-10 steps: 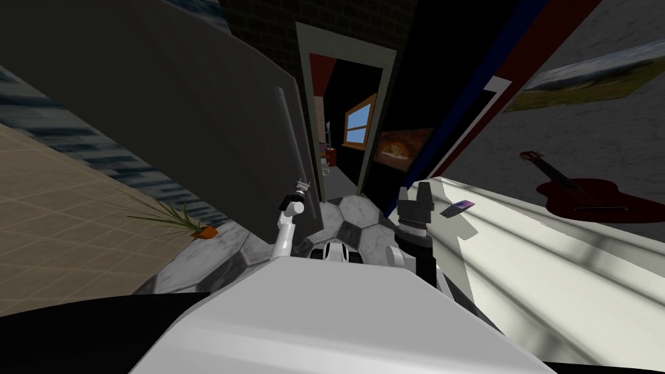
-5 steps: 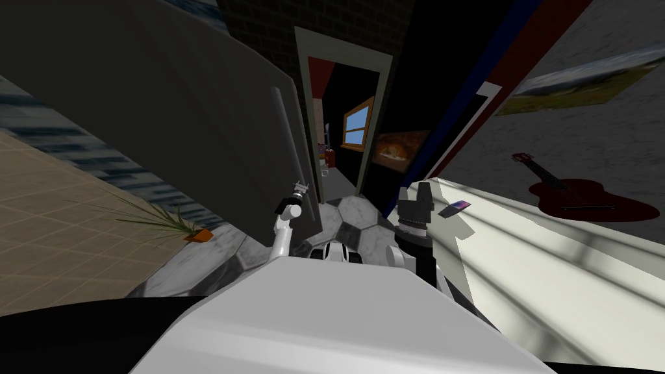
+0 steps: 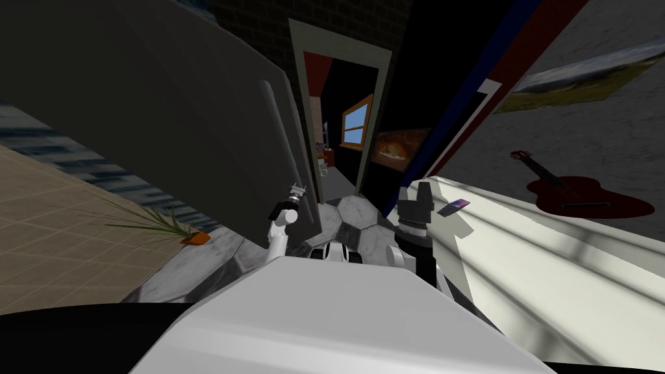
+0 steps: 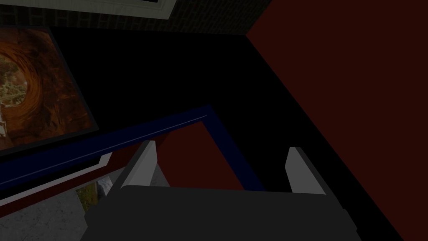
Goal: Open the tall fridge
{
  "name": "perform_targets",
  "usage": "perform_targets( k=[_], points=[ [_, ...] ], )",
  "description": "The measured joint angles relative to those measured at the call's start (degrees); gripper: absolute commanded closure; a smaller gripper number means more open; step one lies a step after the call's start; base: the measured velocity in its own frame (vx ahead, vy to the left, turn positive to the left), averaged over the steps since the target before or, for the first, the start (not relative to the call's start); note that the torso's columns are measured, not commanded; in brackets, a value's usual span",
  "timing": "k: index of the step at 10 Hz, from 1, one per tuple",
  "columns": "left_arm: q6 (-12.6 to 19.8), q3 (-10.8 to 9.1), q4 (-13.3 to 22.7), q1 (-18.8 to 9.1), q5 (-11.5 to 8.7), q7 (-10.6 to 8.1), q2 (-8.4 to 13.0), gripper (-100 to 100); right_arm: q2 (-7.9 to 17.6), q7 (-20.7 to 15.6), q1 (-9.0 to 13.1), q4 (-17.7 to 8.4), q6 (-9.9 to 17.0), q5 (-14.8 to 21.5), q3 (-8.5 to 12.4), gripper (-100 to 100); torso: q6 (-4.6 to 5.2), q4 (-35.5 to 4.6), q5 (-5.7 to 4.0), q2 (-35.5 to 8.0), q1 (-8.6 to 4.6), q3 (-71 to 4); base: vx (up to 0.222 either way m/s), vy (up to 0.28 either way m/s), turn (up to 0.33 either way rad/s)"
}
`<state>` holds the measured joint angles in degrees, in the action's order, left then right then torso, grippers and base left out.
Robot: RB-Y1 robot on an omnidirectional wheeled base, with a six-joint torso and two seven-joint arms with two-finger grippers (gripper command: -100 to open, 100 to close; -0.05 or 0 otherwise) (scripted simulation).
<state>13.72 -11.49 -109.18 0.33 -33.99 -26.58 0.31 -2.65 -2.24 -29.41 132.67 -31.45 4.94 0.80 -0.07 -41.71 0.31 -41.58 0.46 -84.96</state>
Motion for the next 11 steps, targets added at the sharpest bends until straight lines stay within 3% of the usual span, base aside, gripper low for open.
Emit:
perform_targets(
  k=[3, 4, 6, 9, 11],
  points=[
    [1.9, -0.05, -6.2, 4.6, -0.5, 0.32, -0.6, 100, 0.0, 0.0, 0.0, 0.0, 0.0, 0.0, 0.0, 0, -0.07, -0.1, -0.09, -0.4, -0.13, 0.2, 0.028, -0.006, -0.002],
    [1.6, -0.04, -6.4, 5.2, -0.7, 0.26, -0.2, 100, 0.0, 0.0, 0.0, 0.0, 0.0, 0.0, 0.0, 0, -0.12, -0.1, -0.01, -0.4, 0.00, 0.3, 0.070, -0.012, -0.089],
    [3.2, -0.22, -9.5, 8.2, -2.5, 0.86, 0.3, 100, 0.0, 0.0, 0.0, 0.0, 0.0, 0.0, 0.0, 0, 0.09, -0.1, -0.13, -0.1, -0.25, 0.0, 0.076, -0.017, -0.024],
    [4.1, -0.19, -14.3, 12.2, -2.4, 0.82, -0.2, 100, 0.0, 0.0, 0.0, 0.0, 0.0, 0.0, 0.0, 0, -0.04, -0.3, -0.18, -0.6, -0.22, 0.4, 0.025, -0.006, -0.029],
    [5.5, 0.11, -18.2, 16.3, -3.9, 1.76, -0.4, 100, 0.0, 0.0, 0.0, 0.0, 0.0, 0.0, 0.0, 0, 0.23, -0.3, -0.29, -0.2, -0.54, 0.1, 0.076, -0.009, -0.032]
  ],
)
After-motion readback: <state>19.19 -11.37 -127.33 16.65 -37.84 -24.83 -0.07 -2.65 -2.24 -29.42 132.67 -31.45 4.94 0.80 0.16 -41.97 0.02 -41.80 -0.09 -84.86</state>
